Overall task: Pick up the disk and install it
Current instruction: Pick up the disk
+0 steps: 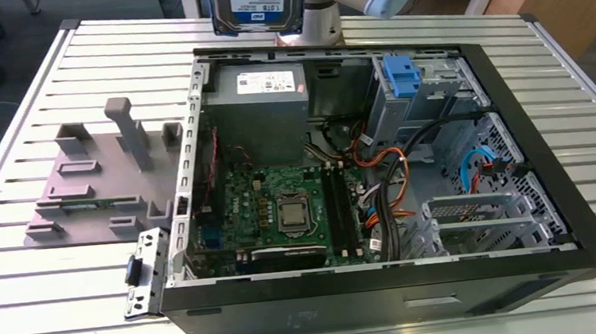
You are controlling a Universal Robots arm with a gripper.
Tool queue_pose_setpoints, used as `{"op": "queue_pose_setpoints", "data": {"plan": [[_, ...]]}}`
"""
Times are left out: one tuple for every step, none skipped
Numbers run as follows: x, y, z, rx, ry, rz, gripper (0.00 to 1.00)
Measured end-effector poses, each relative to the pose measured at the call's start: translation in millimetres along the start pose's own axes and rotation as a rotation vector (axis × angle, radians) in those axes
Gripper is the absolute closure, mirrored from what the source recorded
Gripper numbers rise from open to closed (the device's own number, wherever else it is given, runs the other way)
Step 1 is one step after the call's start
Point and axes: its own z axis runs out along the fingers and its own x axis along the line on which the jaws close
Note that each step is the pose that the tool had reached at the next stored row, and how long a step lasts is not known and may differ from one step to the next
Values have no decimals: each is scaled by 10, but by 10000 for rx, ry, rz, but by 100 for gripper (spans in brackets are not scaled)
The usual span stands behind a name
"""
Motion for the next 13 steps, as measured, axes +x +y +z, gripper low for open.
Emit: {"op": "queue_pose_setpoints", "data": {"plan": [[0,-6,0,0,0,0,63],[0,-12,-1,-1,1,0,63],[0,-18,-1,-1,1,0,63],[0,-25,-1,0,1,0,63],[0,-31,-1,1,1,0,63],[-1,-37,-2,0,1,0,63],[-1,-44,-2,-1,1,0,63],[-1,-50,-2,-1,1,0,63],[-1,-56,-2,0,0,0,63],[-1,-62,-2,0,1,0,63],[-1,-67,-3,0,1,0,63],[-1,-73,-2,0,0,0,63],[-1,-79,-3,0,1,0,63]]}}
